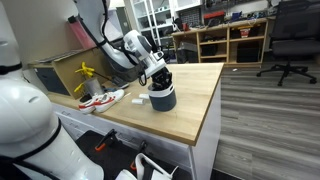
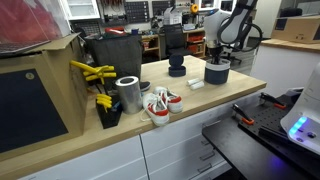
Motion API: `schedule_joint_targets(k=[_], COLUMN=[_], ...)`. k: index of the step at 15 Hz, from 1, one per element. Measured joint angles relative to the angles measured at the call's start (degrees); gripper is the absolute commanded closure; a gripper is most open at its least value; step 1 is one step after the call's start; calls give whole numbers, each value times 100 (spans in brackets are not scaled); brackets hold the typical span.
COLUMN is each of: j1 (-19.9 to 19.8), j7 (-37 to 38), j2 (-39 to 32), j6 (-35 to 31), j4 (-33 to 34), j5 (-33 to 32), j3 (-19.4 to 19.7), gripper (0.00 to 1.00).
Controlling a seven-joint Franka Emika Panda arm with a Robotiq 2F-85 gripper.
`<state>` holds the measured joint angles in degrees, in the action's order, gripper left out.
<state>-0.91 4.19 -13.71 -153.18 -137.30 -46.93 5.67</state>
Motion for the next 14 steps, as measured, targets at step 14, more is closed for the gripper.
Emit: schedule_joint_targets(k=[14], j1=[-165], j7=[-1077], j2=[-61], j6=[727], j4=[21], j5=[-12], j3=[94], gripper=[100])
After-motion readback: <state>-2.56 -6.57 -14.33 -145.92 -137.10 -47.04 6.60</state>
